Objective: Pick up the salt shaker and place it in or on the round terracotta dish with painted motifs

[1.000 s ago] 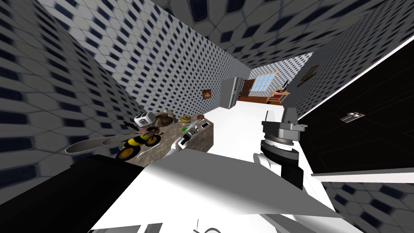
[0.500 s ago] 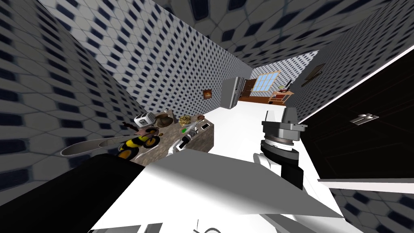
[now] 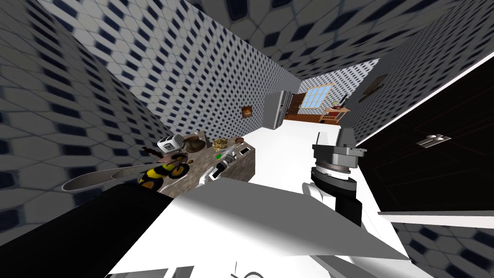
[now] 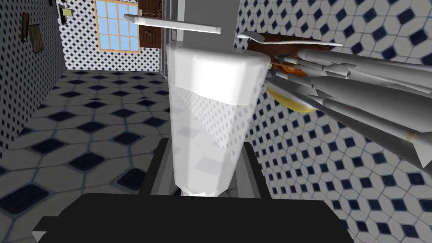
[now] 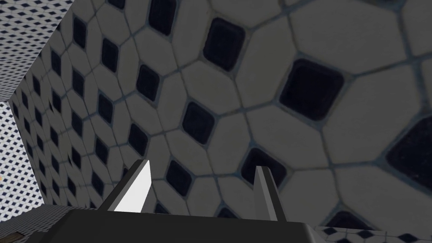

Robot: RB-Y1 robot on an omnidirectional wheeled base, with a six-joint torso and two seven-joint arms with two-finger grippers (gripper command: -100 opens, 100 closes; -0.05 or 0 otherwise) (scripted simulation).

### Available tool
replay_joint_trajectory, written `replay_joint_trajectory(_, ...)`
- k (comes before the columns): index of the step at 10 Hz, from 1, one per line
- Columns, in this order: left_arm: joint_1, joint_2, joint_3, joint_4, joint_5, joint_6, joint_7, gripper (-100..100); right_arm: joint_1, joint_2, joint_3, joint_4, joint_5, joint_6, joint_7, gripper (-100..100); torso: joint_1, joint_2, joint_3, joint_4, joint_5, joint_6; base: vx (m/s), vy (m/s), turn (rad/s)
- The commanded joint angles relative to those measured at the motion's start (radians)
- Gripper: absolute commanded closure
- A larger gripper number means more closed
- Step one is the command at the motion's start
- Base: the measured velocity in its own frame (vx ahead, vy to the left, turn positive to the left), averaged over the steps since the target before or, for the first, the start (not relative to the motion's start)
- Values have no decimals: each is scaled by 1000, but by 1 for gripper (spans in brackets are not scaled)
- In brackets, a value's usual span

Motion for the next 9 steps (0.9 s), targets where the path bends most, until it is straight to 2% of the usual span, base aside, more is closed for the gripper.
replay_joint_trajectory(1,-28,25,1,-9,-12,-28,11,100,0,0,0,0,0,0,0,0,0,0,0,0,0,0,-16,49,-291)
replay_joint_trajectory(2,-61,53,7,-18,-21,-47,32,100,0,0,0,0,0,0,0,0,0,-2,0,0,0,1,35,17,-231)
replay_joint_trajectory(4,-87,81,18,-19,-27,-62,59,100,0,0,0,0,0,0,0,0,-3,-4,-2,0,-1,1,25,-1,-151)
replay_joint_trajectory(5,-108,109,32,-16,-32,-75,88,100,0,0,0,0,0,0,0,0,-3,-4,-2,-1,-1,1,18,12,-244)
replay_joint_trajectory(7,-135,149,56,-9,-35,-88,133,100,0,0,0,0,0,0,0,0,-2,-3,-2,0,-1,1,-13,23,-180)
replay_joint_trajectory(9,-151,175,74,-4,-35,-94,161,100,0,0,0,0,0,0,0,0,-1,0,0,0,-1,1,-42,22,-120)
